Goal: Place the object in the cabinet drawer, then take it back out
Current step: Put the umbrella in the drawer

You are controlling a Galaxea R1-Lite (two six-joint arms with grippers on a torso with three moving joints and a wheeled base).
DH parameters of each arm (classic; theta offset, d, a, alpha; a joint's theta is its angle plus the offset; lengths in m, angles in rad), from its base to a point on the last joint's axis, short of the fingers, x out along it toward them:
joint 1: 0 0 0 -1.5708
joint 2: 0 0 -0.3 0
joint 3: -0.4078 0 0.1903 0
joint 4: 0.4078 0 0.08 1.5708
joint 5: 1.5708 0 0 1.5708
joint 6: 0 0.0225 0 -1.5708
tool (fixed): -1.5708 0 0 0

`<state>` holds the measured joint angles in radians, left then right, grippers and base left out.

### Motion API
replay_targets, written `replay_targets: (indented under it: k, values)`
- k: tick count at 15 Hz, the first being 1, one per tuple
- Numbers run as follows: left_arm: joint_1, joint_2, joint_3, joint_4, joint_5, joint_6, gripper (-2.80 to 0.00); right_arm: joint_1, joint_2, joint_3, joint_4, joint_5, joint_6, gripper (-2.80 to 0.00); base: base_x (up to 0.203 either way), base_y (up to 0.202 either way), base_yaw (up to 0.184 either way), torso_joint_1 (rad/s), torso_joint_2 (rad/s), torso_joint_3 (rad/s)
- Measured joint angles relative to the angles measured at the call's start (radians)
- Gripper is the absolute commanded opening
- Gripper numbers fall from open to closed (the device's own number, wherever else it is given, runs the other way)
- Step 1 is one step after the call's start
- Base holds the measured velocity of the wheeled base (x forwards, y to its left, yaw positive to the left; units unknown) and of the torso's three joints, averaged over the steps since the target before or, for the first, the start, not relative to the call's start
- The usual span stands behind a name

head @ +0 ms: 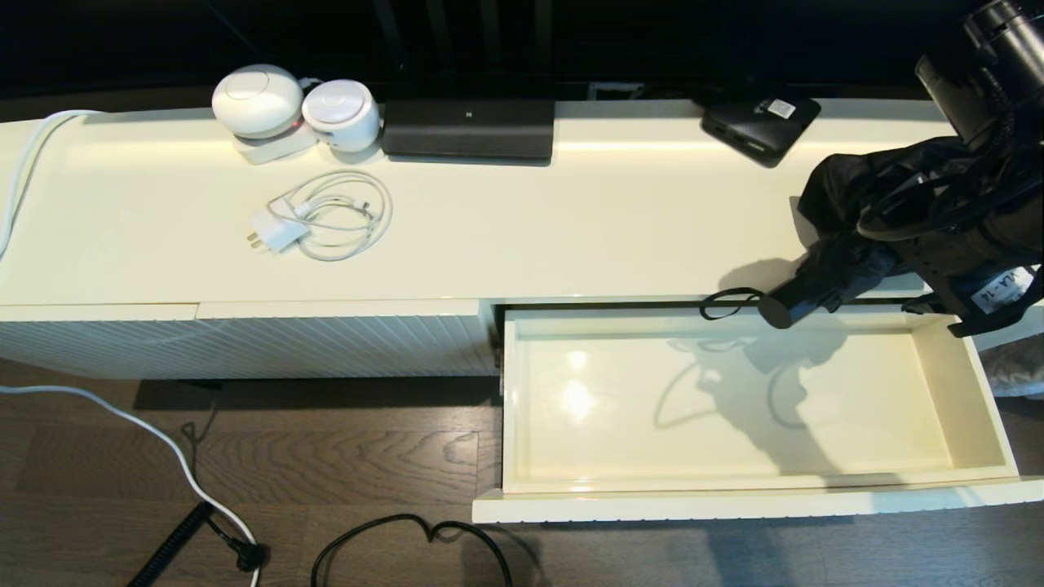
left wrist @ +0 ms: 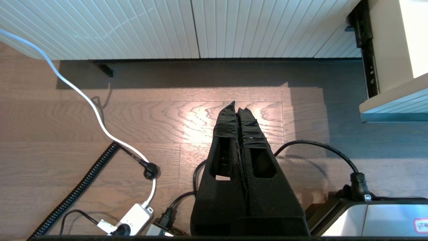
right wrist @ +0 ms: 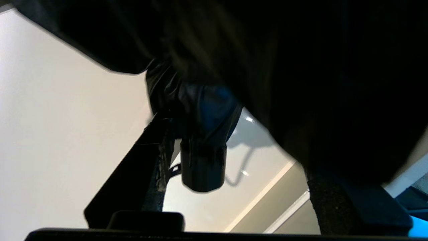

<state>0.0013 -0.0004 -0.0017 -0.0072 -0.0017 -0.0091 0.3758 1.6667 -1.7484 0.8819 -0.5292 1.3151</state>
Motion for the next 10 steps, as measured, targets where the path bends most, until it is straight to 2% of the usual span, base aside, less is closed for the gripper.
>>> replay_targets:
  k: [5, 10]
  values:
    - [0.000, 0.000, 0.000, 0.000, 0.000, 0.000, -2.80, -0.118, 0.019, 0.056, -0.128, 0.025, -0.048, 0.00, 0.000, 0.000, 0.000, 0.000, 0.00, 0.000]
    - [0.000, 0.000, 0.000, 0.000, 0.000, 0.000, -2.80, -0.150, 0.041, 0.067, -0.203, 0.034, -0.069, 0.00, 0.000, 0.000, 0.000, 0.000, 0.00, 0.000]
